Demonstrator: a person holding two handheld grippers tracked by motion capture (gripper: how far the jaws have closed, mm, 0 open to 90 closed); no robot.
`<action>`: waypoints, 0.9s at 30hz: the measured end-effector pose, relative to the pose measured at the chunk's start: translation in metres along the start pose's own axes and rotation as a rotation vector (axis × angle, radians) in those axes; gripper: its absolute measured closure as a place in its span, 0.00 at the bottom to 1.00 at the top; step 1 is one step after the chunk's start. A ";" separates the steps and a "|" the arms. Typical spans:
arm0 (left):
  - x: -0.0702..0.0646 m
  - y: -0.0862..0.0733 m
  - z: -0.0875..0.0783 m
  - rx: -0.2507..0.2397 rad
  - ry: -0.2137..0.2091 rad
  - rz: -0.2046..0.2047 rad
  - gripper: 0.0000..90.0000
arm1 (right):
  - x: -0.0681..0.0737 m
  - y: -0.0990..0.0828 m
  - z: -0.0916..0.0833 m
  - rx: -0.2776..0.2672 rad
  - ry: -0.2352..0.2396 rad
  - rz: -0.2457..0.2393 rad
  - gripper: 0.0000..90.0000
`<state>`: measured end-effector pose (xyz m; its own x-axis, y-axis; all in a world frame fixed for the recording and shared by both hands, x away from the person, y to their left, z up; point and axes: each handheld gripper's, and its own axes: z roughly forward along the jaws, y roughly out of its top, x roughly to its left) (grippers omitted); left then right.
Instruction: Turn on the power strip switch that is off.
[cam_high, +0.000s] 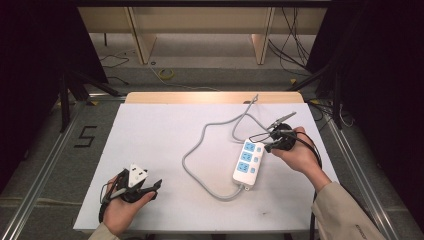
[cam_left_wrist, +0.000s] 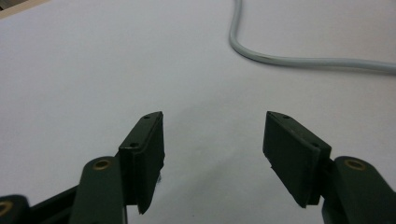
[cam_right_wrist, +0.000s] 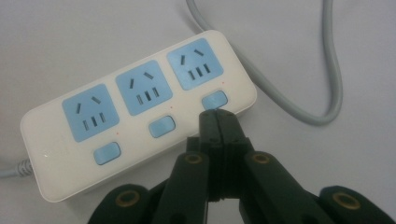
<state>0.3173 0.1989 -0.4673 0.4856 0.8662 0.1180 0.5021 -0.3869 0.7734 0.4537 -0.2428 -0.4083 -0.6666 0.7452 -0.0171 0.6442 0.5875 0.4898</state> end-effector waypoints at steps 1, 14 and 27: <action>0.000 0.000 0.000 -0.001 0.000 -0.002 0.43 | 0.000 -0.001 0.000 -0.003 0.003 -0.001 1.00; 0.000 0.000 0.000 -0.002 0.001 -0.005 0.43 | 0.001 -0.009 -0.005 -0.027 0.003 0.003 1.00; 0.000 0.000 0.000 -0.003 0.002 -0.006 0.43 | 0.000 -0.018 -0.008 -0.045 0.008 0.010 0.99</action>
<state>0.3174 0.1992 -0.4671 0.4807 0.8694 0.1145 0.5032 -0.3805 0.7759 0.4387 -0.2561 -0.4098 -0.6636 0.7481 -0.0050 0.6334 0.5654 0.5284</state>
